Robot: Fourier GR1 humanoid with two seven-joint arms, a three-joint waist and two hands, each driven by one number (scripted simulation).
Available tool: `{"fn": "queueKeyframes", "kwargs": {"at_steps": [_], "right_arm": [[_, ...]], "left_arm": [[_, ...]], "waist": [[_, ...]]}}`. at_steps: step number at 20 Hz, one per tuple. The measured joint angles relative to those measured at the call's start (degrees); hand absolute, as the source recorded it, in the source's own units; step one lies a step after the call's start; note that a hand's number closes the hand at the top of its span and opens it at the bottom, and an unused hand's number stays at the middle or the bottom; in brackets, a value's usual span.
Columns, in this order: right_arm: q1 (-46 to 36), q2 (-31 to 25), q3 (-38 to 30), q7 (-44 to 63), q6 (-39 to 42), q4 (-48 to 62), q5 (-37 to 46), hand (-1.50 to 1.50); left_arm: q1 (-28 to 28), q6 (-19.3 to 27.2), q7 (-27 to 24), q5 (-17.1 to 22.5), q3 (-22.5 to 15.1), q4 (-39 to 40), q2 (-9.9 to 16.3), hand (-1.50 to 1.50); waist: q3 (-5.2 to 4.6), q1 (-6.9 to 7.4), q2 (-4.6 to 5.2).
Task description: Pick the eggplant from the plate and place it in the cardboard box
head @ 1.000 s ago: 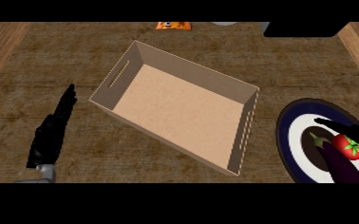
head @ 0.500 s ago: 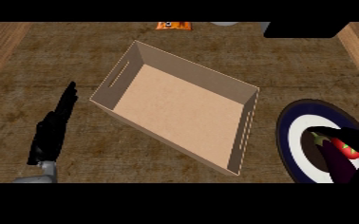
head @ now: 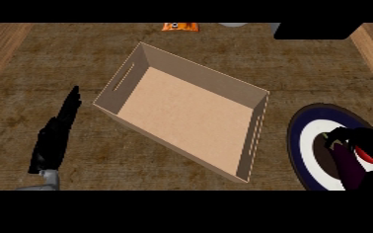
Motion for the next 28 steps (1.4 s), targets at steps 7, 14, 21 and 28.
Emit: {"fn": "queueKeyframes", "kwargs": {"at_steps": [7, 14, 21, 28], "right_arm": [[-9.00, 1.55, 3.35, -4.59, -10.19, 2.24, 6.04, 1.50], [-20.60, 4.55, 5.74, -9.14, -21.18, 10.45, 11.76, 1.50], [-25.33, 4.89, 1.17, -13.45, -19.21, 9.03, 5.94, 1.50], [-29.08, 8.75, -4.03, -15.98, -8.18, 1.64, -9.34, 1.50]], "left_arm": [[-1.56, -0.18, -0.94, -0.46, -0.45, 1.56, -0.91, 0.00], [-1.57, -0.45, -0.61, -0.82, -0.29, 1.56, -0.90, 0.00], [0.64, -0.74, -0.53, -0.85, 0.27, -0.41, -0.91, 0.00], [0.20, -0.28, 0.71, -1.11, 0.36, -0.81, -1.38, 0.00]], "waist": [[0.28, 1.33, 0.48], [0.30, 1.16, 0.40], [0.27, 0.25, 0.12], [0.24, -0.45, -0.16]]}}
